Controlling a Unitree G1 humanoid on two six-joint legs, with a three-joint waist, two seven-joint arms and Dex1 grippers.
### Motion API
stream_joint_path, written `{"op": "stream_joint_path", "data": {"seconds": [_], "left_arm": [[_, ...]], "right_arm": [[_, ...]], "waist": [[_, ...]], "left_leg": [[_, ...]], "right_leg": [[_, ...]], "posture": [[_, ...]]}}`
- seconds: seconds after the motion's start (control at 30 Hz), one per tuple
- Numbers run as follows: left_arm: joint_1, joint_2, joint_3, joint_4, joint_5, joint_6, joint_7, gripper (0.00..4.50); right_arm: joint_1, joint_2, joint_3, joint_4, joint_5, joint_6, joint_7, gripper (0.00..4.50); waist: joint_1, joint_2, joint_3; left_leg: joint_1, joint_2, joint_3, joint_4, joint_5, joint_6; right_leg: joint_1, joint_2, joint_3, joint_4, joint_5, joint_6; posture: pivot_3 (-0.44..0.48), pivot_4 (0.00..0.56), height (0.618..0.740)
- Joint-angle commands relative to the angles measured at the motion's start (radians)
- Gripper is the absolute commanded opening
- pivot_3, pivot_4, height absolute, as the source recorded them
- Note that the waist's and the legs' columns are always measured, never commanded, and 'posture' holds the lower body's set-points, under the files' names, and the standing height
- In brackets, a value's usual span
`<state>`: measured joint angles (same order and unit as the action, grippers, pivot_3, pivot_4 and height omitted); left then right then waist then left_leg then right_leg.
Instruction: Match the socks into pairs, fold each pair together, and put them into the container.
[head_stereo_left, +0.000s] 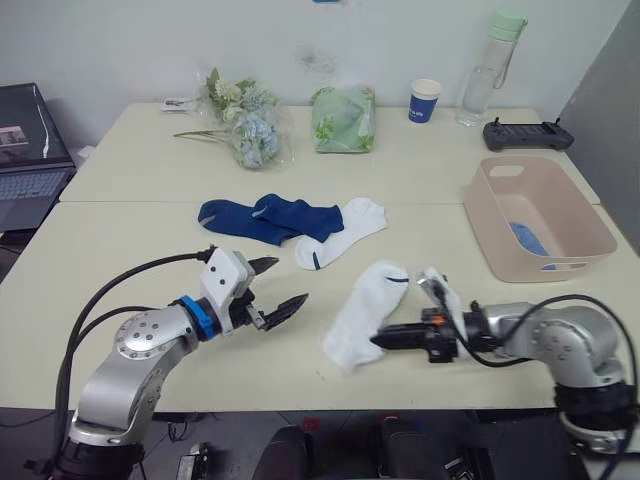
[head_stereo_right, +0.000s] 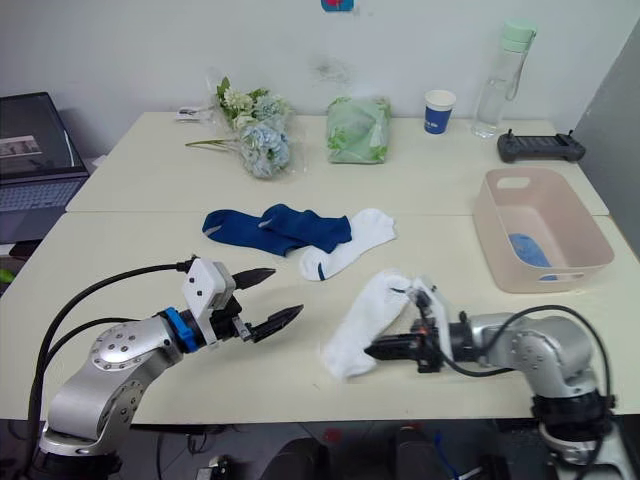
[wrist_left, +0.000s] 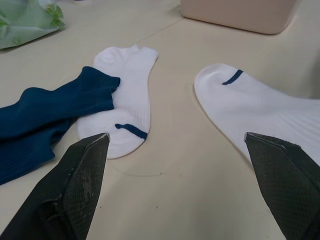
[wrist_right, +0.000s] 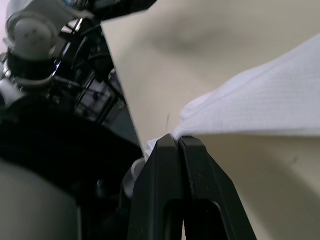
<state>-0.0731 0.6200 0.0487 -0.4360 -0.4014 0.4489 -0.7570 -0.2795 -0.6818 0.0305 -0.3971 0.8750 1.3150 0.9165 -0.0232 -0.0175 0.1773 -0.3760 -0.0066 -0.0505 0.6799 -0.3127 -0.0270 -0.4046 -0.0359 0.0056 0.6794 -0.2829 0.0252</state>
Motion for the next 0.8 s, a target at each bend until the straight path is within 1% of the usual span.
{"op": "stream_joint_path", "data": {"seconds": [0.03,0.2,0.3,0.4,0.47,0.57,0.8], "left_arm": [[-0.056,-0.005,-0.028,-0.002,-0.003,-0.012,-0.016,4.5],[-0.1,-0.029,-0.079,0.033,0.022,-0.022,-0.018,4.5],[-0.167,-0.065,-0.164,0.113,0.088,-0.052,-0.016,4.5],[-0.285,-0.146,-0.257,0.267,0.162,-0.1,-0.011,4.5],[-0.361,-0.201,-0.299,0.384,0.221,-0.156,0.006,4.5],[-0.437,-0.267,-0.332,0.522,0.272,-0.219,0.014,4.5],[-0.548,-0.362,-0.388,0.776,0.364,-0.332,0.003,4.5]], "right_arm": [[0.046,-0.087,0.058,-0.042,-0.035,-0.112,0.105,0.05],[0.042,-0.06,0.076,-0.002,-0.06,-0.172,0.068,0.05],[0.041,-0.058,0.093,0.022,-0.092,-0.205,0.07,0.05],[0.051,-0.079,0.119,0.029,-0.123,-0.242,0.09,0.05],[0.051,-0.076,0.116,0.03,-0.124,-0.249,0.086,0.05],[0.05,-0.068,0.111,0.032,-0.125,-0.256,0.077,0.05],[0.065,-0.067,0.097,0.007,-0.119,-0.251,0.055,0.05]], "waist": [[0.0,0.0,0.0],[-0.008,-0.001,0.0],[-0.002,-0.001,0.0],[0.011,-0.001,0.0],[0.018,-0.002,0.0],[0.021,-0.002,0.0],[0.021,-0.002,0.0]], "left_leg": [[0.0,0.0,0.0,0.0,0.0,0.0],[0.001,0.001,0.001,0.0,0.0,0.0],[0.001,0.0,0.0,0.0,0.0,0.0],[0.0,-0.001,0.0,0.001,0.0,0.0],[-0.001,-0.002,0.001,0.002,0.0,0.0],[-0.002,-0.002,0.001,0.002,0.0,0.0],[-0.002,-0.001,0.0,0.002,0.0,0.0]], "right_leg": [[0.0,0.0,0.0,0.0,0.0,0.0],[0.0,0.001,0.002,0.001,0.0,0.0],[0.0,0.001,0.001,0.001,0.0,0.0],[0.0,0.001,0.001,0.001,0.0,0.0],[0.0,0.002,0.0,0.0,0.0,0.001],[0.0,0.002,0.0,-0.001,0.0,0.001],[-0.001,0.001,0.0,0.001,0.0,0.001]], "posture": [[0.0,0.15,0.74],[0.0,0.15,0.74],[0.0,0.15,0.74],[0.0,0.15,0.74],[0.0,0.15,0.74],[0.0,0.15,0.74],[0.0,0.15,0.74]]}}
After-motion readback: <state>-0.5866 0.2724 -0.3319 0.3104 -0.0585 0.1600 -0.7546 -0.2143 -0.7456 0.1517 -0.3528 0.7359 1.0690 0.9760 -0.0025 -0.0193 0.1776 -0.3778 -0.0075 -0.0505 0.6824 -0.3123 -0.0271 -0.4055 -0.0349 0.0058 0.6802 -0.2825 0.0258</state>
